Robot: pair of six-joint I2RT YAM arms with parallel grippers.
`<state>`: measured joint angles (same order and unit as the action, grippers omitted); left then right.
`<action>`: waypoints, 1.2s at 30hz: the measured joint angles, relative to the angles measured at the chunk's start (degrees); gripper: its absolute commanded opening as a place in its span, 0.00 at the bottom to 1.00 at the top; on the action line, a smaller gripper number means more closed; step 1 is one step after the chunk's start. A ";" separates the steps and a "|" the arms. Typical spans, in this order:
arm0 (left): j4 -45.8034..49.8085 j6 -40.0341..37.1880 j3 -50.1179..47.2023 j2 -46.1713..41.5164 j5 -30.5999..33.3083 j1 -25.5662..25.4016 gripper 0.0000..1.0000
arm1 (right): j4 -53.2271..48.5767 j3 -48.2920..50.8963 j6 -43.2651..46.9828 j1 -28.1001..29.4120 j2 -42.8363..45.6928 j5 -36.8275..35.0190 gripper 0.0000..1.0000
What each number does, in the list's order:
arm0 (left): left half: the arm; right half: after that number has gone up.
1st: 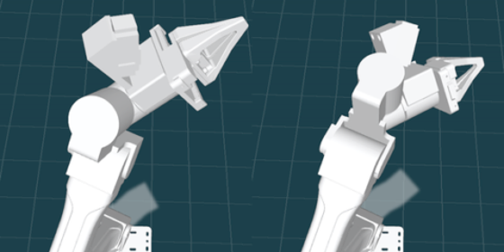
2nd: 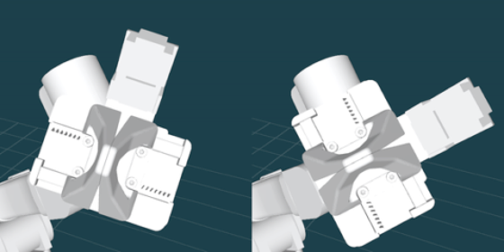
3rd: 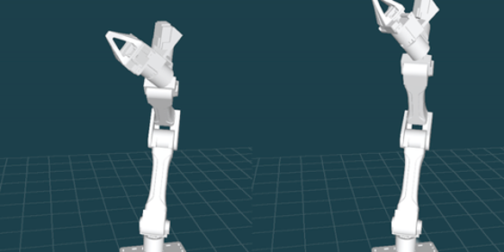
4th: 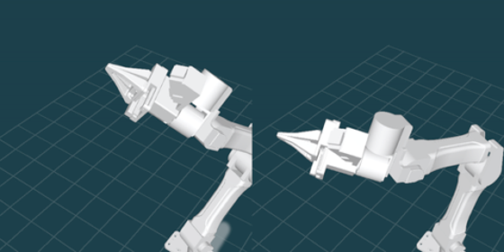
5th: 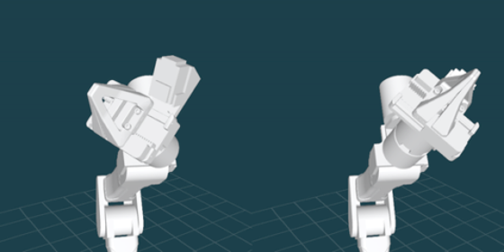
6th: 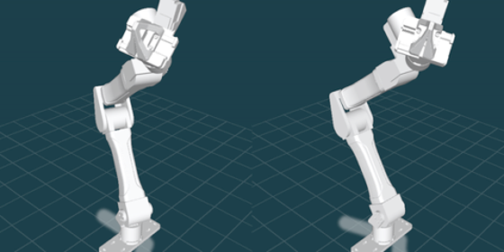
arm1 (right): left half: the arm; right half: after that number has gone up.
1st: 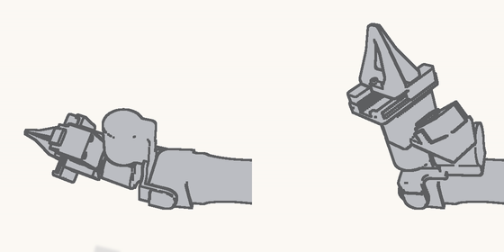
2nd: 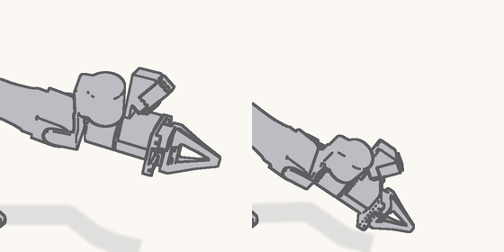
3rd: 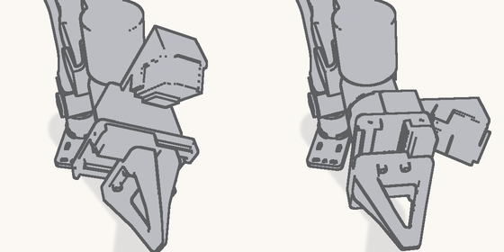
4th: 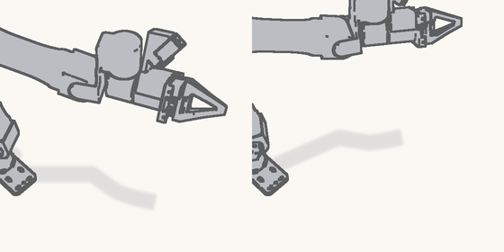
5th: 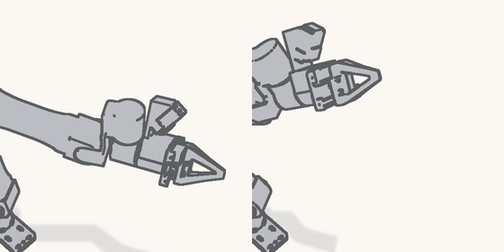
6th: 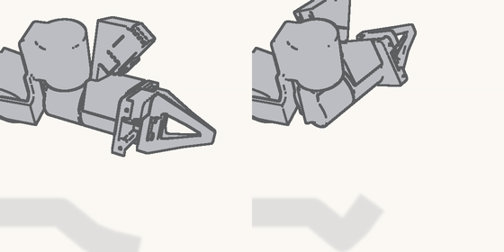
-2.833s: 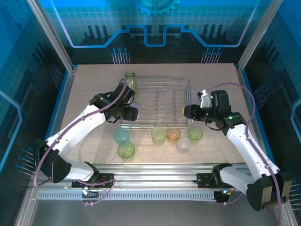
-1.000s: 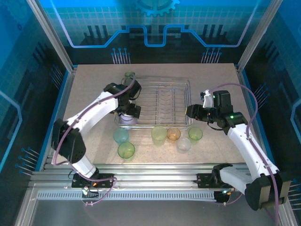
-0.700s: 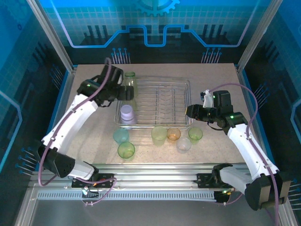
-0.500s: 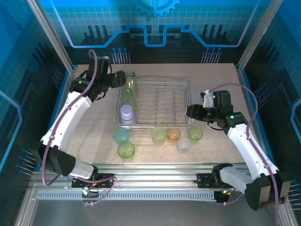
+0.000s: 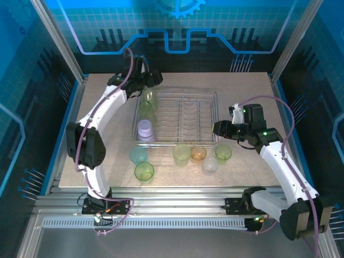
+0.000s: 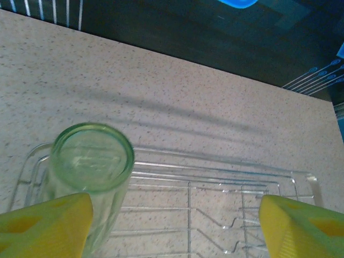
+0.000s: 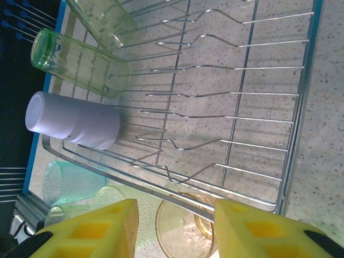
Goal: Load the cups into the dish rack
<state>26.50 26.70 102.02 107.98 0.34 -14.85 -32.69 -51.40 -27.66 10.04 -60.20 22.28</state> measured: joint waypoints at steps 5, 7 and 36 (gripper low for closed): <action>-0.87 0.44 3.67 4.37 -0.44 0.00 0.79 | -1.05 1.44 1.16 -0.07 1.09 -1.18 0.42; -1.01 0.42 5.27 5.84 -0.46 0.00 0.79 | -1.62 2.32 1.51 -0.11 1.33 -1.42 0.42; 6.34 0.24 13.27 10.91 1.33 -1.07 0.79 | -2.60 3.08 2.29 -0.11 1.33 -2.38 0.42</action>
<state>32.84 26.94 115.28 118.89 1.67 -15.92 -35.29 -48.31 -25.36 9.93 -58.87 19.90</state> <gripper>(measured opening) 0.788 0.419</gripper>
